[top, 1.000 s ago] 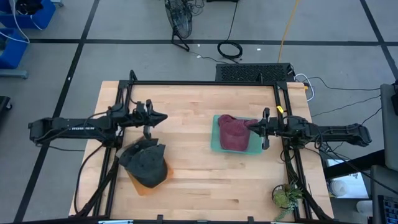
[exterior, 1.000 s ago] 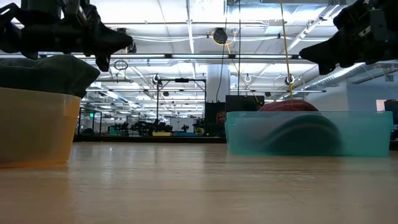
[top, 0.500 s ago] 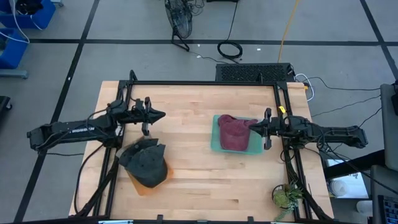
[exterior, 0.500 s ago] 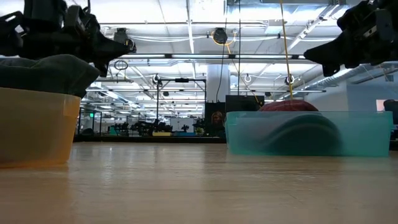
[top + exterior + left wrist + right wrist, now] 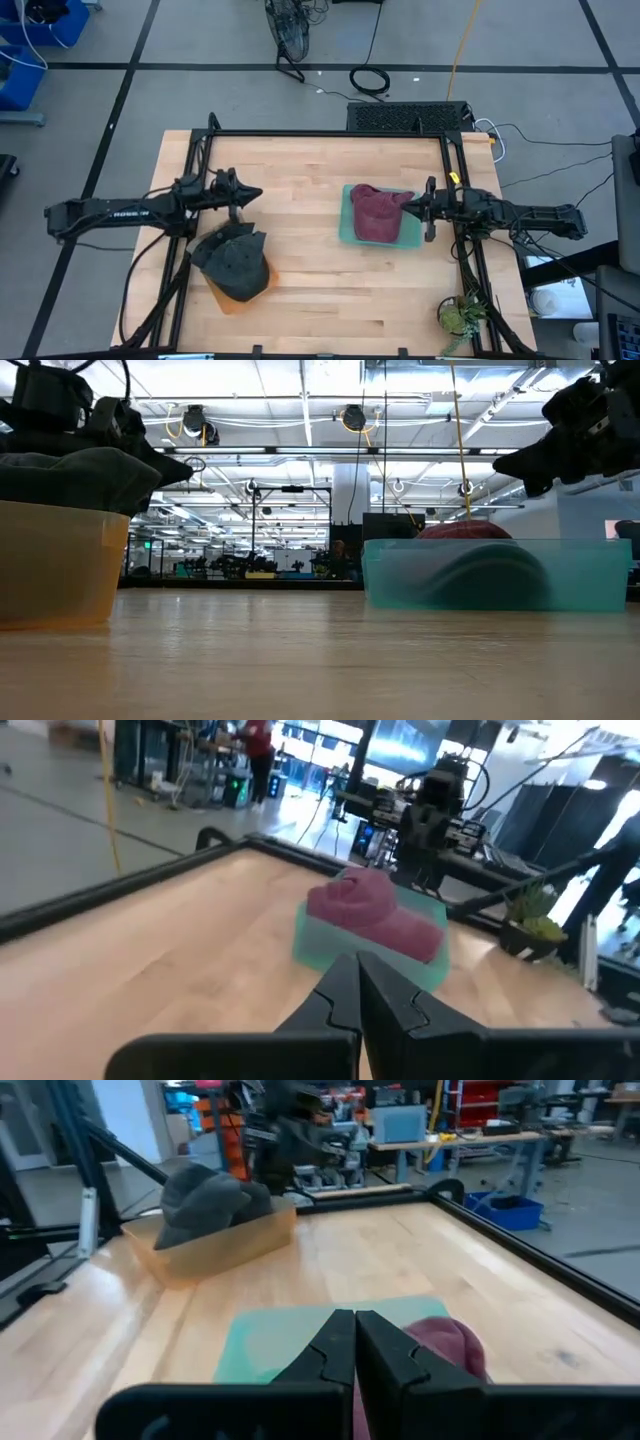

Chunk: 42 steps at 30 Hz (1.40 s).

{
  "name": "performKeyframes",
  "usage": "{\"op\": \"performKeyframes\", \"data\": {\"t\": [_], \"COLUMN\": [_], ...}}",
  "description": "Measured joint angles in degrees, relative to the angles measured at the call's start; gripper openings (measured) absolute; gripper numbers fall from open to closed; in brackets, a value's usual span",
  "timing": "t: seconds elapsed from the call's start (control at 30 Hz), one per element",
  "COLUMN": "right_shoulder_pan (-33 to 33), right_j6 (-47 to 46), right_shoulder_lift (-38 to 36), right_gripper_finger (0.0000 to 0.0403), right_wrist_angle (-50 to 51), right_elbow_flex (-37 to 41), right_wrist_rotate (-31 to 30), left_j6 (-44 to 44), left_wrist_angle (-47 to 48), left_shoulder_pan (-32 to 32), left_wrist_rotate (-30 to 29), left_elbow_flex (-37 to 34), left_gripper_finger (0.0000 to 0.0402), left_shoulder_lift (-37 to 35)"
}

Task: Pick & Place hat
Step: Return to Home Position

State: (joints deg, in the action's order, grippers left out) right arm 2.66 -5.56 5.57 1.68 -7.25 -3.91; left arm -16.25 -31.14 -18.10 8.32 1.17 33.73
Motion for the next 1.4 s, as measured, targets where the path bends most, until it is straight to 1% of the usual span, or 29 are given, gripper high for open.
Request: {"op": "performKeyframes", "data": {"t": [0.07,0.13,0.27,0.5,0.57,0.77,0.93,1.1,1.3,1.4], "right_shoulder_pan": [0.0,0.0,0.0,-0.2,-0.2,-0.2,-0.2,-0.2,-0.2,-0.2], "right_j6": [-0.4,-0.4,-0.8,-0.8,-0.8,-0.8,0.8,1.3,1.3,1.5], "right_shoulder_lift": [-0.1,-0.1,-0.5,-3.7,-5.4,-5.4,-5.4,-5.4,-5.4,-5.4], "right_gripper_finger": [0.0,0.0,0.0,0.0,0.0,0.0,0.0,0.0,0.0,0.0], "right_wrist_angle": [0.1,0.0,0.0,2.1,3.0,3.6,3.5,3.3,3.4,5.1], "right_elbow_flex": [0.3,0.3,0.3,0.3,0.3,0.2,0.2,0.2,0.2,0.3], "right_wrist_rotate": [-0.6,-0.6,-0.6,-0.1,0.0,-0.4,-0.5,-0.5,-0.9,-2.1], "left_j6": [2.2,3.8,5.2,2.8,1.9,1.6,4.0,5.5,5.6,5.4], "left_wrist_angle": [0.9,0.7,2.2,14.7,18.1,28.9,30.2,30.6,30.8,30.8], "left_shoulder_pan": [3.9,6.3,6.8,5.0,5.1,7.6,9.3,9.6,9.7,9.8], "left_wrist_rotate": [-4.7,-6.8,-7.0,-6.4,-7.1,-10.1,-10.1,-9.8,-9.4,-9.0], "left_elbow_flex": [0.0,-0.6,-0.5,-0.5,-0.5,-0.5,-0.3,-0.3,-0.3,-0.3], "left_gripper_finger": [0.0002,0.0002,0.0002,0.0001,0.0001,0.0001,0.0001,0.0001,0.0014,0.0007], "left_shoulder_lift": [-0.1,-0.6,-3.6,-13.6,-16.8,-25.4,-30.4,-31.2,-29.4,-28.8]}}
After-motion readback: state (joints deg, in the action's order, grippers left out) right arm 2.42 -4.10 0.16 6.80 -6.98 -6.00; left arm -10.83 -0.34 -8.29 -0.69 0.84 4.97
